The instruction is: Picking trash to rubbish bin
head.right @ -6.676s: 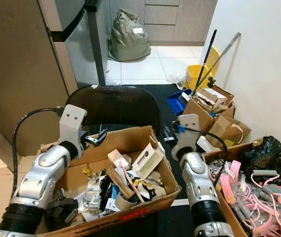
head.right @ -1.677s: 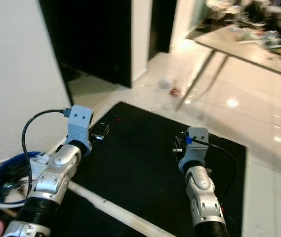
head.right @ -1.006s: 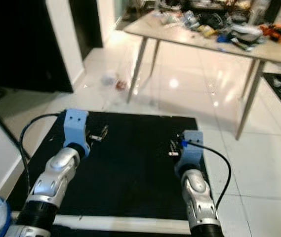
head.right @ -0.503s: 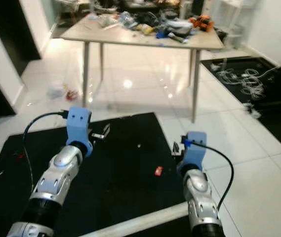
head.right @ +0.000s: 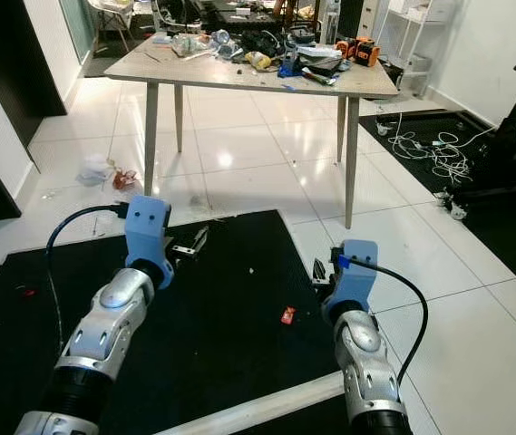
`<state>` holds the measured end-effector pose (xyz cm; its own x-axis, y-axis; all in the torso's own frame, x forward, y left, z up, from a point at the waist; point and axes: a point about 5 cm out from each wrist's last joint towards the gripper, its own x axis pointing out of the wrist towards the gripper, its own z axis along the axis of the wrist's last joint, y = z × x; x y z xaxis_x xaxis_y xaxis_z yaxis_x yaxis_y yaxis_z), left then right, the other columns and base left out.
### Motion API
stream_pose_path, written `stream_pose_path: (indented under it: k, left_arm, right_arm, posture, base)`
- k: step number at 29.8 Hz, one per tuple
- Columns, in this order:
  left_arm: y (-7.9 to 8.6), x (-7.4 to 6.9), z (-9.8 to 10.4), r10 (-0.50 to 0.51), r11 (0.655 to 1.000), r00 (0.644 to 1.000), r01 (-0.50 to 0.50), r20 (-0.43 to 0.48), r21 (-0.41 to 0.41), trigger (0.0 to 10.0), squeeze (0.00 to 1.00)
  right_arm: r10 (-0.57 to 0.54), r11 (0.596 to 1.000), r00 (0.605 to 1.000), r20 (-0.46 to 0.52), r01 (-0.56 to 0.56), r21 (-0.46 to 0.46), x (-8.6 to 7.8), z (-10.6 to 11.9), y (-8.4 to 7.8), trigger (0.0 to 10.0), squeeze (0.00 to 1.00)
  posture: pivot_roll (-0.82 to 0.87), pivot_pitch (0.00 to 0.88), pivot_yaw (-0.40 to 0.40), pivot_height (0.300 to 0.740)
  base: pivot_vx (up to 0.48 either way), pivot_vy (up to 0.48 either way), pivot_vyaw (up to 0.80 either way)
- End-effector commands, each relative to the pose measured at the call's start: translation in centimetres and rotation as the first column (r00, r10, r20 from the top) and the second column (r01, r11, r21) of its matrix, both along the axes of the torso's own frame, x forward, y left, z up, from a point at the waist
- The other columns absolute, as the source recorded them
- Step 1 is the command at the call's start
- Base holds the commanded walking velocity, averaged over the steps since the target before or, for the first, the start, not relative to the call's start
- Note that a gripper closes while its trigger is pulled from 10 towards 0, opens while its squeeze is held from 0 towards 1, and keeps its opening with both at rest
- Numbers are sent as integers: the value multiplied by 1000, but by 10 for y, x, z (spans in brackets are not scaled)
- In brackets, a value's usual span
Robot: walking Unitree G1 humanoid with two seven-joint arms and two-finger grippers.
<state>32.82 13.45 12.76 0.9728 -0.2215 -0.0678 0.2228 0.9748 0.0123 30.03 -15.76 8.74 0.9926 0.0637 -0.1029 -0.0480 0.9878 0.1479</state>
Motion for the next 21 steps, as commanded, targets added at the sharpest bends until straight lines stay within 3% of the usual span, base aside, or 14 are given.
stream_pose_path:
  k: [1, 21]
  left_arm:
    - [-9, -1, 2, -38, 999, 999, 38, 11, -8, 10000, 0]
    - [-2, 0, 3, -19, 1000, 1000, 19, 16, 10, 10000, 0]
  right_arm:
    - [-7, 1000, 1000, 6, 7, 5, -1, 2, -2, 10000, 0]
    - [16, 999, 1000, -27, -17, -29, -6, -7, -1, 10000, 0]
  posture:
    - [-90, 49, -3, 740]
    - [-93, 56, 3, 740]
  base:
    - [334, 0, 0]
    - [339, 0, 0]
